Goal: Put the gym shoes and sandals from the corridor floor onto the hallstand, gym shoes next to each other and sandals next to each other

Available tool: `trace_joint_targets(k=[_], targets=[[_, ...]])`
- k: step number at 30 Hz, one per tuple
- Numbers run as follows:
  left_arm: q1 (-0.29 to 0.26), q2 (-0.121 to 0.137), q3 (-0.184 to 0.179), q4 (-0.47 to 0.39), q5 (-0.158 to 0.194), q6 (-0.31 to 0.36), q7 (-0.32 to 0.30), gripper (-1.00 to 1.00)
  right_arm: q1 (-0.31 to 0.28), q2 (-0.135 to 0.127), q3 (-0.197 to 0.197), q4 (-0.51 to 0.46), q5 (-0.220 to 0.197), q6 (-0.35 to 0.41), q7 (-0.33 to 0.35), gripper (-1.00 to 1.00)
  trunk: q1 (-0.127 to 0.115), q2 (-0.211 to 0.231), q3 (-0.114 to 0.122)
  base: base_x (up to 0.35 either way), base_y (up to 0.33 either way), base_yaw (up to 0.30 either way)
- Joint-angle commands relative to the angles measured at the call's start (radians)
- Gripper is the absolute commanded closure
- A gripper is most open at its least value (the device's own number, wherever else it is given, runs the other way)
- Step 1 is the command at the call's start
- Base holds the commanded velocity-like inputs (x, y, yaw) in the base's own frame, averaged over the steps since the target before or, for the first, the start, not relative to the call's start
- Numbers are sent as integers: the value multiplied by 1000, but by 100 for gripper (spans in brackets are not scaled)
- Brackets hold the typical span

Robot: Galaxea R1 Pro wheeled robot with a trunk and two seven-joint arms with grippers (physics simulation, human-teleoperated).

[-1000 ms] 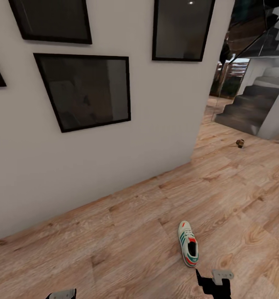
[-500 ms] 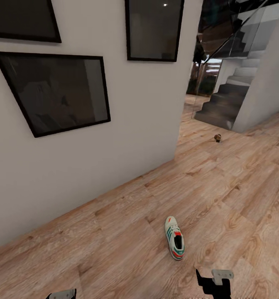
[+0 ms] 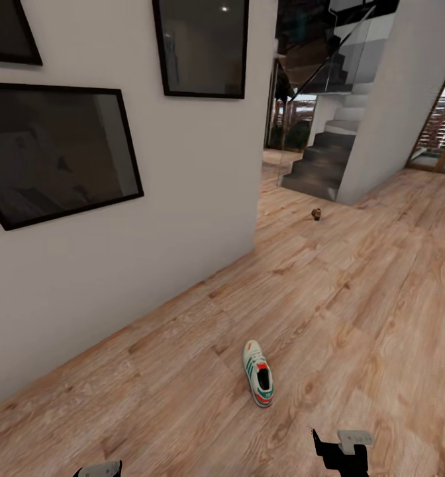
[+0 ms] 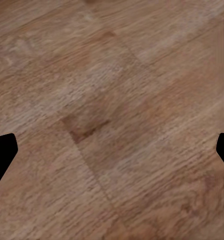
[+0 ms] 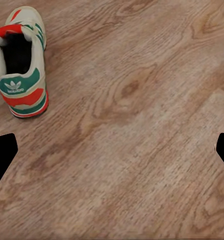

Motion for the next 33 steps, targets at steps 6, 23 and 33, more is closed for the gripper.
trace_joint_targets(k=[6,23,33], targets=[[-1,0,3,1,-4,-3,0,-100,-1,0,-9,0,8,-3,6,-100,0,0,-1,0,0,-76],[-1,-1,6,-2,1,-3,2,-100,-1,1,-8,0,11,-5,11,-100,0,0,-1,0,0,-3],[-22,-9,-21,-19,-30,4,-1,-100,-1,3,-7,-8,8,-2,11,-100,0,0,-1,0,0,0]])
